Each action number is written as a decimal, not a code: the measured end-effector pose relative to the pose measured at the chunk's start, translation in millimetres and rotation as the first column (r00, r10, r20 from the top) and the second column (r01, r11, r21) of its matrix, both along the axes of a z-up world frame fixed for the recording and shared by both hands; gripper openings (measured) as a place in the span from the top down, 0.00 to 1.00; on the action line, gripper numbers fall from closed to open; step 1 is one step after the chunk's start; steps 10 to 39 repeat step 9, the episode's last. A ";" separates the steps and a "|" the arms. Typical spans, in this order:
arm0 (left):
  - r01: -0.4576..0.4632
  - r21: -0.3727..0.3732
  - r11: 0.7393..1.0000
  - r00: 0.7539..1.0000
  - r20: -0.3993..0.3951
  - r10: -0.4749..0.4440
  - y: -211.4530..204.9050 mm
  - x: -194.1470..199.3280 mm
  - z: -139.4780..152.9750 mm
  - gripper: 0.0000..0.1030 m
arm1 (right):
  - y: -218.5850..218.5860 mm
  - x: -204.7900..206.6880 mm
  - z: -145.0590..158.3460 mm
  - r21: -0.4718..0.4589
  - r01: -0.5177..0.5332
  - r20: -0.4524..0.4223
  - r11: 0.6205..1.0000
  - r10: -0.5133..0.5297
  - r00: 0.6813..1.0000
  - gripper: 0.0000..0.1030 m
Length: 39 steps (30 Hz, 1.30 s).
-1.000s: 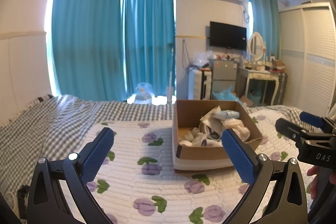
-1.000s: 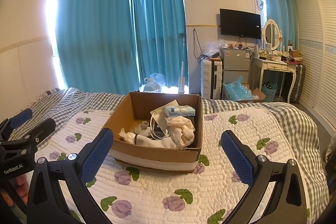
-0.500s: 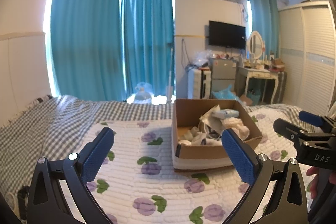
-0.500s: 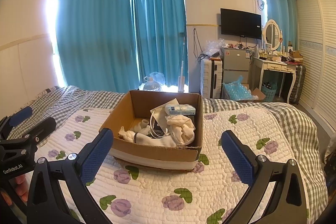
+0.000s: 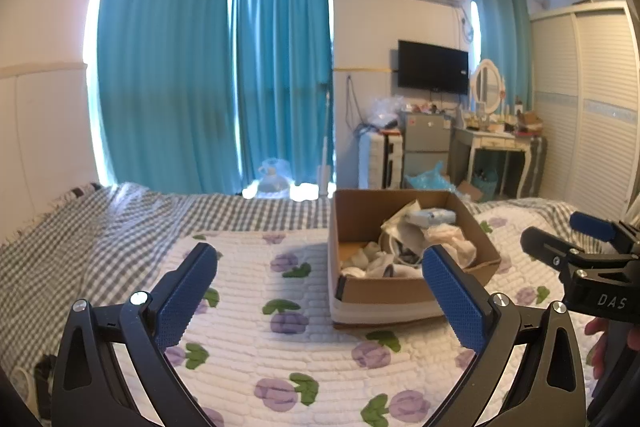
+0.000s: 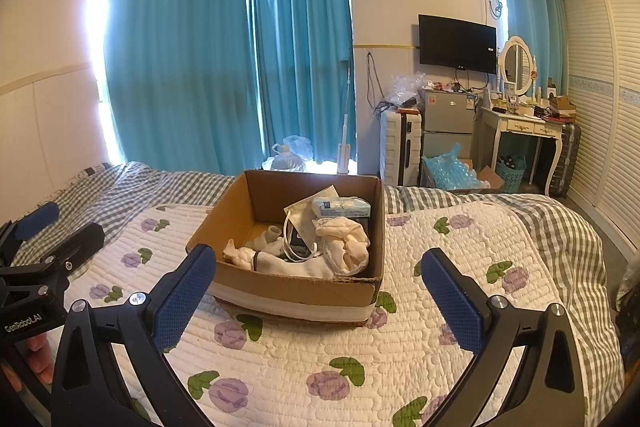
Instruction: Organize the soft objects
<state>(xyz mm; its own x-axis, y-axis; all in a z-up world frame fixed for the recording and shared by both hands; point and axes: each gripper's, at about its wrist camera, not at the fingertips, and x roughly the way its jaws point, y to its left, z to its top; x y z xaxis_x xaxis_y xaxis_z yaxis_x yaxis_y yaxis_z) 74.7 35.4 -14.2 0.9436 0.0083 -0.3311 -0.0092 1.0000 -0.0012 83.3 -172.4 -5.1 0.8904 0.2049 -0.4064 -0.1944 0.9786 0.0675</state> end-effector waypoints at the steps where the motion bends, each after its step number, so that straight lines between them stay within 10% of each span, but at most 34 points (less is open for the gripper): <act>1: 0.001 -0.002 1.000 1.000 0.007 -0.001 0.5 -1.1 0.4 0.00 | 0.2 0.4 0.1 0.000 0.000 0.000 1.000 0.000 1.000 0.00; 39: 0.004 -0.016 1.000 1.000 0.003 -0.004 5.2 -0.1 0.1 0.00 | 0.1 0.8 0.2 -0.001 0.000 -0.002 1.000 0.000 1.000 0.00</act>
